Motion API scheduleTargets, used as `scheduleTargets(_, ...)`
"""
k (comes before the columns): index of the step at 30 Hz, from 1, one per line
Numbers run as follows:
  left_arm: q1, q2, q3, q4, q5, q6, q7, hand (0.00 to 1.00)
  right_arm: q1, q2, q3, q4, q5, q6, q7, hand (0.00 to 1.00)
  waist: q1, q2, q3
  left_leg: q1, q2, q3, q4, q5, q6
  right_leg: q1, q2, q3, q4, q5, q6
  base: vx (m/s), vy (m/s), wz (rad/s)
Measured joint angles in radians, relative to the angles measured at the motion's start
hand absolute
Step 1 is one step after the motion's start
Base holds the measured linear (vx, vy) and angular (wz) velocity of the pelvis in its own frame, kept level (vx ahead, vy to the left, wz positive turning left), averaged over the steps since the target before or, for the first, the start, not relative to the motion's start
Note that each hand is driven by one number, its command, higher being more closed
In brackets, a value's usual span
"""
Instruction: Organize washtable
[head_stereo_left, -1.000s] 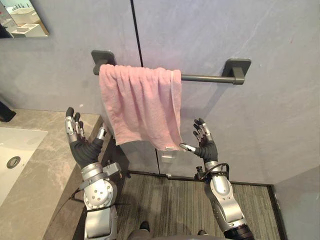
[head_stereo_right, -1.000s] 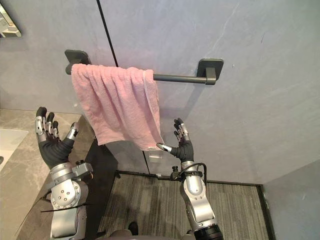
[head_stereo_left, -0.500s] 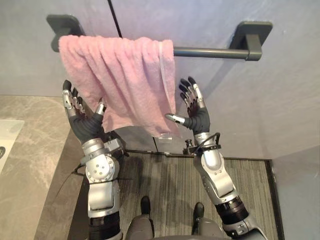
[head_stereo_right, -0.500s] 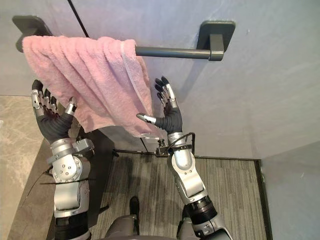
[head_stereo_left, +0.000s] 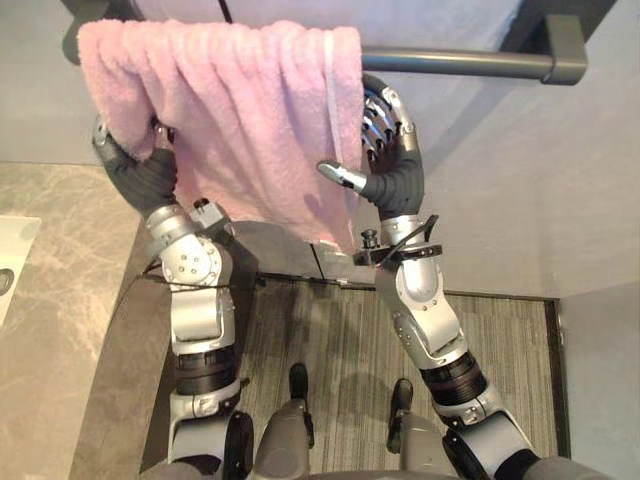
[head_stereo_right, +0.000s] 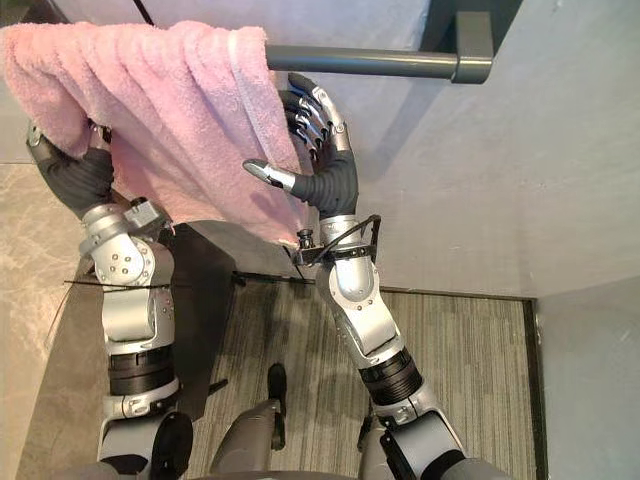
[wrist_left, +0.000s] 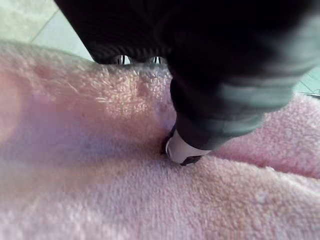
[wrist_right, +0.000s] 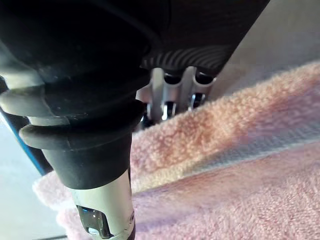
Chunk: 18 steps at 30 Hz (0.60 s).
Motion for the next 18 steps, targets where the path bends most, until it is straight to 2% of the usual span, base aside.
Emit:
scheduleTargets(6, -0.024, 0.004, -0.011, 0.000, -0.041, -0.028, -0.016, 1.00, -0.059, 0.000, -0.025, 0.000, 0.042, -0.007, -0.010, 0.00, 0.001, 0.001, 0.018, -0.002, -0.001, 0.003, -0.022, 0.017, -0.006, -0.021, 0.002, 0.008, 0.011, 0.000, 0.000, 0.00, 0.000, -0.02)
scheduleTargets(7, -0.027, 0.004, -0.011, 0.000, -0.042, -0.028, -0.017, 1.00, -0.064, 0.000, -0.030, 0.000, 0.056, -0.009, -0.008, 1.00, 0.000, 0.001, 0.018, -0.001, 0.000, 0.002, -0.023, 0.018, -0.006, -0.022, 0.003, 0.008, 0.011, 0.000, -0.001, 0.00, 0.000, 0.00)
scheduleTargets(13, -0.029, 0.004, -0.012, -0.002, -0.049, -0.037, -0.022, 1.00, -0.067, 0.000, -0.038, 0.000, 0.097, -0.016, -0.004, 1.00, 0.000, 0.002, 0.019, 0.007, -0.001, 0.006, -0.038, 0.027, -0.006, -0.022, 0.003, 0.010, 0.011, 0.004, -0.006, 0.00, 0.000, 0.00)
scheduleTargets(18, -0.030, -0.002, -0.012, -0.013, -0.048, -0.050, -0.021, 1.00, -0.086, -0.002, -0.045, 0.000, 0.096, -0.018, 0.014, 1.00, -0.002, 0.001, 0.054, 0.017, -0.001, 0.011, -0.052, 0.039, -0.004, -0.022, 0.004, 0.013, 0.011, 0.009, -0.012, -0.02, -0.005, -0.02)
